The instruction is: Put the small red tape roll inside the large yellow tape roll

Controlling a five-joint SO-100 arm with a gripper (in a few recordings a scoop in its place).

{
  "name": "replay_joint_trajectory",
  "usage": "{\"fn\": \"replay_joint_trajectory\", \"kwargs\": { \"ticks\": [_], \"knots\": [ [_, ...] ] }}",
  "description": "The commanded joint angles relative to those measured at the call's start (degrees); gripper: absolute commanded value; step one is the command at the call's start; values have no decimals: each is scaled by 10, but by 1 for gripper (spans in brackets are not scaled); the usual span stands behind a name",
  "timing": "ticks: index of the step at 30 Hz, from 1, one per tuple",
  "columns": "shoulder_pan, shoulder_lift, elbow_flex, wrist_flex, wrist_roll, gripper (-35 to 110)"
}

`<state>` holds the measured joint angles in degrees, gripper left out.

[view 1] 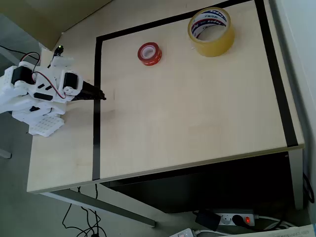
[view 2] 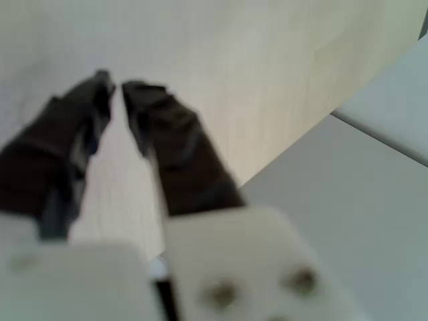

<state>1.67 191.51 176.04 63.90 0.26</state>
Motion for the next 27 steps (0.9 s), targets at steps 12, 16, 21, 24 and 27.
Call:
{"fn": "replay_joint_trajectory", "kwargs": {
  "ticks": [12,16,21,24,27],
  "knots": [
    [-116,-4,23,56,14,0],
    [-89,-4,-35,69,14,0],
    [-75,-142,-200,53,14,0],
    [-90,-345,-331,48,13,0],
    [-102,-504,-444,49,13,0]
  ]
}}
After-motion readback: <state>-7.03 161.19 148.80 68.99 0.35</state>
